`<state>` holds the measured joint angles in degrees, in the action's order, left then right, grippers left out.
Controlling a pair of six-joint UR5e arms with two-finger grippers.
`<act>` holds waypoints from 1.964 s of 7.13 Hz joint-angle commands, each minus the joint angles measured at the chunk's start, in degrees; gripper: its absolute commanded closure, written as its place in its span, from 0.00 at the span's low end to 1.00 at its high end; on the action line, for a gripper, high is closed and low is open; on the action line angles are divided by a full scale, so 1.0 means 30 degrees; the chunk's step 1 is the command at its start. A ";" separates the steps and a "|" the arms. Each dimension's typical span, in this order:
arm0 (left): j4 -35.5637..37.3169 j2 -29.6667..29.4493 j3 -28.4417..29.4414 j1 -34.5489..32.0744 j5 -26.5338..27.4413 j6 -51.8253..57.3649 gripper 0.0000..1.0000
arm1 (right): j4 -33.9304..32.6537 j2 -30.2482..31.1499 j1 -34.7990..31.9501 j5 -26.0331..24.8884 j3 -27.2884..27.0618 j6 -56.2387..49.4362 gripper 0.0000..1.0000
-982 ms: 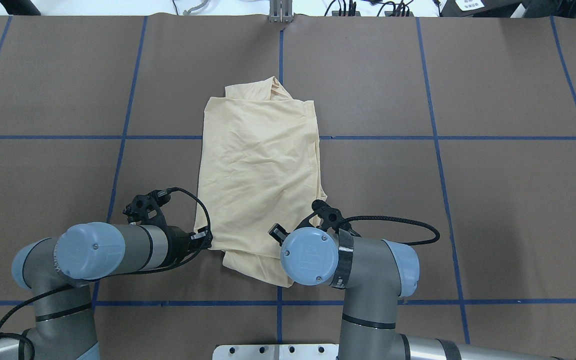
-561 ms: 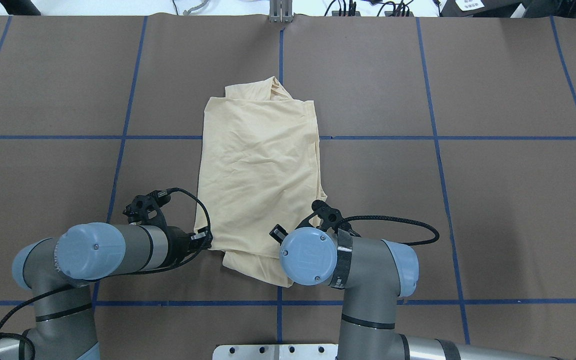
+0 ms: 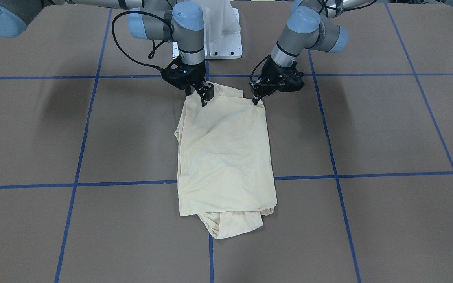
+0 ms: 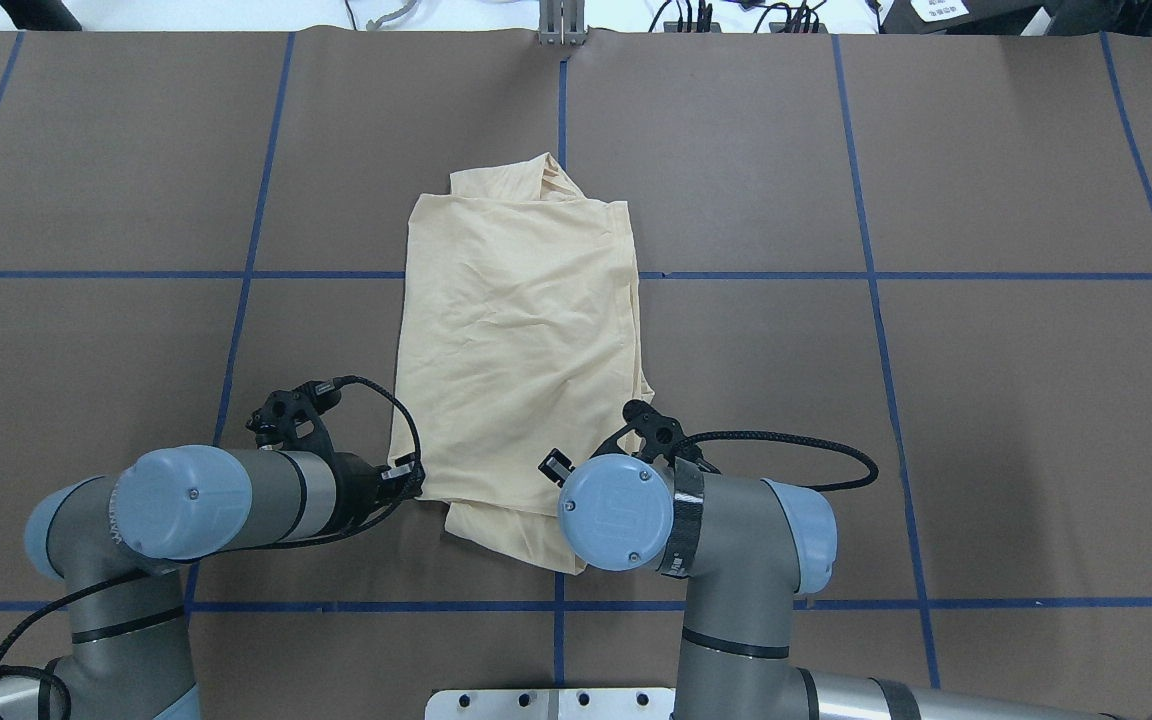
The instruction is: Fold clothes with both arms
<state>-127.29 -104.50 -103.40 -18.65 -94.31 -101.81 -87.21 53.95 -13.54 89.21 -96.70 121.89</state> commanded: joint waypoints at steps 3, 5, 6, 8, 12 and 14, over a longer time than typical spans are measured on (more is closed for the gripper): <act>0.0009 0.0000 0.0012 0.0004 0.0000 0.0011 1.00 | -0.0110 0.0150 0.0000 -0.0030 -0.0488 0.0443 1.00; 0.0009 0.0000 -0.0017 0.0004 0.0000 0.0011 1.00 | -0.0110 0.0238 -0.0029 -0.0029 -0.0607 0.0414 1.00; 0.0009 0.0000 -0.0162 -0.0025 -0.0029 0.0011 1.00 | -0.0110 0.0500 -0.0058 0.0058 -0.1014 0.0269 1.00; 0.1114 -0.0028 -0.0774 0.0033 -0.0174 0.0156 1.00 | 0.0124 0.2983 -0.0087 0.0903 -0.4168 -0.0372 1.00; 0.2792 0.0088 -0.2771 0.1608 -0.0059 0.0100 1.00 | 0.0124 0.3109 0.0409 0.0646 -0.4240 -0.0611 1.00; 0.2792 0.0147 -0.3207 0.2869 -0.0029 -0.0047 1.00 | 0.0124 0.3373 0.0672 0.0615 -0.4357 -0.0611 1.00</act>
<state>-119.00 -104.17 -112.10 -12.40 -94.47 -101.69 -86.84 63.67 -12.10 91.14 -109.56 120.06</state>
